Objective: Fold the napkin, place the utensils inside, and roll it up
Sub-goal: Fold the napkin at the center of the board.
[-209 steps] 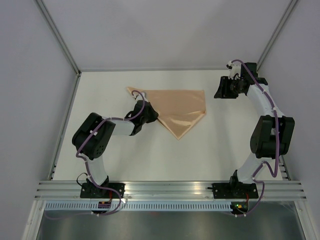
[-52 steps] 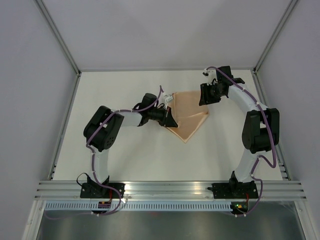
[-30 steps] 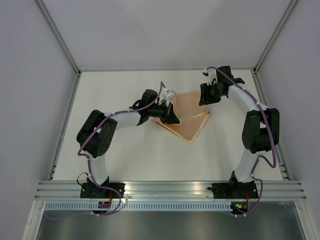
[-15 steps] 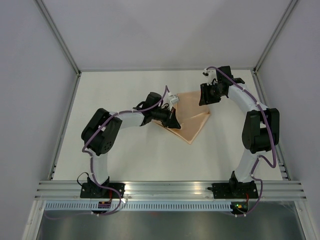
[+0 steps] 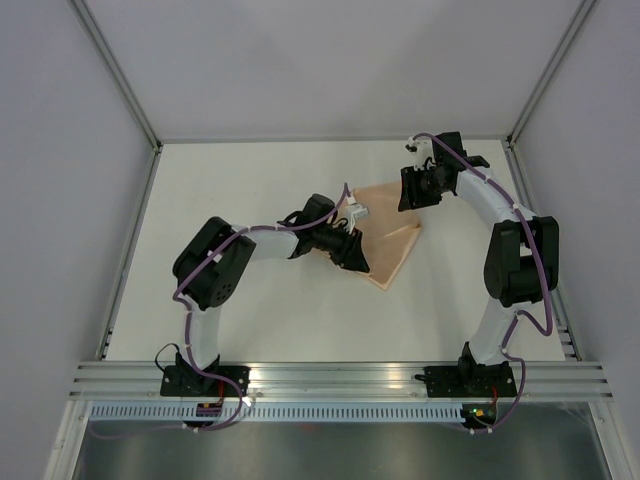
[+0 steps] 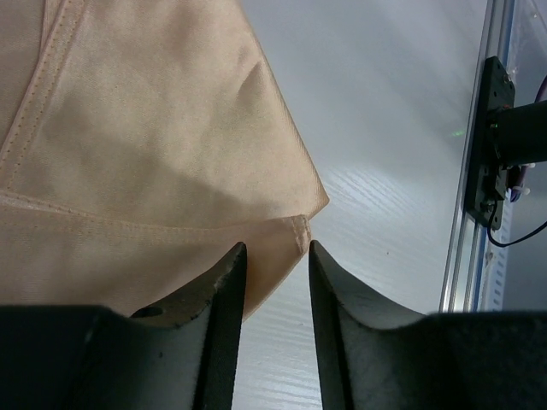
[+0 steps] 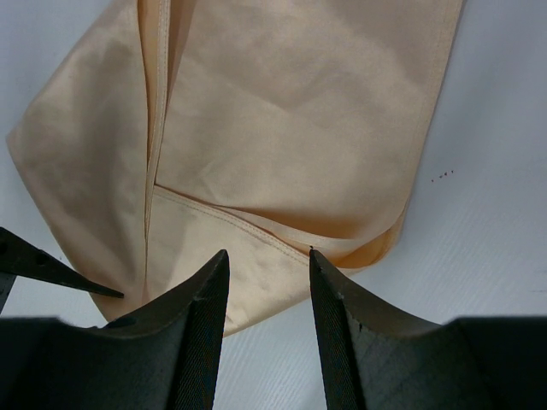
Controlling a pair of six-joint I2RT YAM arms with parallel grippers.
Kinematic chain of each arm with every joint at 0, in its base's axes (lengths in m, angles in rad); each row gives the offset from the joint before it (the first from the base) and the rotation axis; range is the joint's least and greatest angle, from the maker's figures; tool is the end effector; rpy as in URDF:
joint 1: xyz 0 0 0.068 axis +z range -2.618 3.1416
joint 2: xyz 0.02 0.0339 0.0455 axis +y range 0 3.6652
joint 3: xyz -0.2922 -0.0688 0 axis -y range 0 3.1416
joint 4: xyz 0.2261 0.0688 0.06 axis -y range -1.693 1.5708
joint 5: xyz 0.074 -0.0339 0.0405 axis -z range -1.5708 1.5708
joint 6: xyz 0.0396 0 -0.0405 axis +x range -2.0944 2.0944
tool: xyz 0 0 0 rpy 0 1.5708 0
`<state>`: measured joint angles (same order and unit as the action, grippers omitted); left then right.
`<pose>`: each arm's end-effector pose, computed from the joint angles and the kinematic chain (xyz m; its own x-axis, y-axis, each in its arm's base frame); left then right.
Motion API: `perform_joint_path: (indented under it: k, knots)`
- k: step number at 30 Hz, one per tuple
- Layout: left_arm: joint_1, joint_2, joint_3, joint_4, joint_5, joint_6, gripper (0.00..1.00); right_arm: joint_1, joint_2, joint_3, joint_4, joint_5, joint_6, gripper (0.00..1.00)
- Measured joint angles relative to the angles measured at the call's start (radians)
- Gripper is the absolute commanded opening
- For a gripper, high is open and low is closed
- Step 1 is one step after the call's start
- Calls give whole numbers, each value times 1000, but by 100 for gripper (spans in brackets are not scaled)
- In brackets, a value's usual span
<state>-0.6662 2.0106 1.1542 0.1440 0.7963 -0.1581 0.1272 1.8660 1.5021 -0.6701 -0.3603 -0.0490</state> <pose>0.3086 -0.2786 0.1799 -0.6425 0.3650 -0.6738 0.7659 0.2764 -0.5805 0.3895 0.0639 0.2732 -0.8368 -0.1532 -0.5256 -0.3389 0.8989 0.2776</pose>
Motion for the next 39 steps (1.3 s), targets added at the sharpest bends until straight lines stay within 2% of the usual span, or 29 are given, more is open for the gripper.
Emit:
perform_joint_path:
  k: [7,19,28,35,39]
  knots:
    - [-6,6,0,10,-12,0,50,3,0,0,0,2,0,49]
    - [-32,27,1,27,-19,-1,51,6,0,0,0,3,-3,49]
    - [-32,22,46,46,-69,-10,55,6,0,0,-3,14,-8,49]
    - [25,-130,49,46,-243,-53,58,6,-9,-5,-60,42,-37,49]
    - [125,-250,30,34,-431,-97,50,6,-46,-66,-76,49,-53,49]
